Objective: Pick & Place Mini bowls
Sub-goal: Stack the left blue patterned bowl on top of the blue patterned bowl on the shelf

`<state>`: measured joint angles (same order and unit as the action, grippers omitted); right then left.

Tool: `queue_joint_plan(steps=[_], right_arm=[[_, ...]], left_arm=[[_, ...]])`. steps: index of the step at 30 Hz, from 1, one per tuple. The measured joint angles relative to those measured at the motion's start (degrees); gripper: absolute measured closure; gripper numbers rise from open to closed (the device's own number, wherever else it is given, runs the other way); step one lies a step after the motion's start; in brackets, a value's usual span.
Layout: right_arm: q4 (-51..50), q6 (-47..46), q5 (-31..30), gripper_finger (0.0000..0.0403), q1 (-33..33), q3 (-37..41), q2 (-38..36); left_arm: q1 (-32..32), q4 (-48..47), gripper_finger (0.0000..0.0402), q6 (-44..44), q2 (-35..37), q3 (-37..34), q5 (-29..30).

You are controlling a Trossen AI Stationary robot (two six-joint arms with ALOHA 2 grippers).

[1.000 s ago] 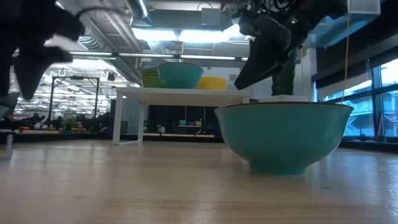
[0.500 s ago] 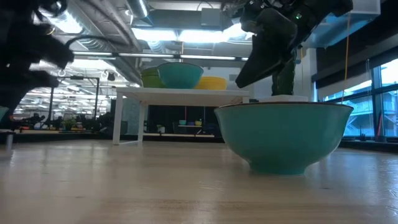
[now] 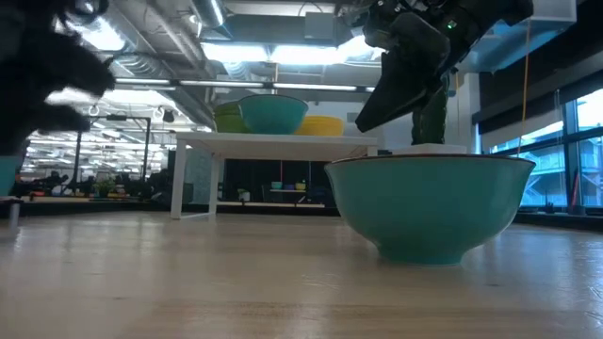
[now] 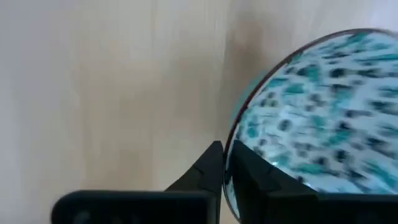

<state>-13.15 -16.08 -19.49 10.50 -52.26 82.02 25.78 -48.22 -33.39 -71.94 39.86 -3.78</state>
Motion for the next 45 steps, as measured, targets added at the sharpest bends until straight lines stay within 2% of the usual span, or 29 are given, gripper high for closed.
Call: queue_joint_plan(steps=[6, 12, 15, 19, 22, 26, 30, 33, 40, 45], right_arm=[[-0.1, 0.0, 0.0, 0.0285, 0.0, 0.0, 0.0], [-0.5, 0.0, 0.0, 0.0285, 0.0, 0.0, 0.0], [-0.4, 0.0, 0.0, 0.0285, 0.0, 0.0, 0.0], [-0.5, 0.0, 0.0, 0.0285, 0.0, 0.0, 0.0], [-0.4, 0.0, 0.0, 0.0285, 0.0, 0.0, 0.0], [-0.5, 0.0, 0.0, 0.0285, 0.0, 0.0, 0.0], [-0.9, 0.0, 0.0, 0.0285, 0.0, 0.0, 0.0], [-1.3, 0.1, 0.0, 0.0285, 0.0, 0.0, 0.0], [-1.4, 0.0, -0.4, 0.0285, 0.0, 0.0, 0.0], [-1.3, 0.0, -0.4, 0.0285, 0.0, 0.0, 0.0]], left_arm=[[-0.1, 0.2, 0.0396, 3.2, 2.9, 6.0, 7.5], [-0.1, 0.4, 0.0392, 7.1, 6.3, 11.6, 14.7], [-0.2, 0.5, 0.0395, 9.8, 8.1, 14.2, 20.5], [-1.9, 0.5, 0.0393, 10.4, 10.1, 17.5, 32.1], [-4.0, 0.9, 0.0394, 11.2, 11.1, 19.4, 36.5], [-7.0, 4.0, 0.0394, 11.7, 11.4, 21.4, 38.7], [-9.9, 11.0, 0.0391, 5.5, 11.3, 21.7, 41.8], [-11.3, 15.4, 0.0394, 5.8, 11.2, 21.8, 42.1], [-19.3, 18.2, 0.0394, 6.3, 11.2, 21.8, 40.7], [-28.2, 21.6, 0.0392, 6.4, 10.7, 21.8, 35.4]])
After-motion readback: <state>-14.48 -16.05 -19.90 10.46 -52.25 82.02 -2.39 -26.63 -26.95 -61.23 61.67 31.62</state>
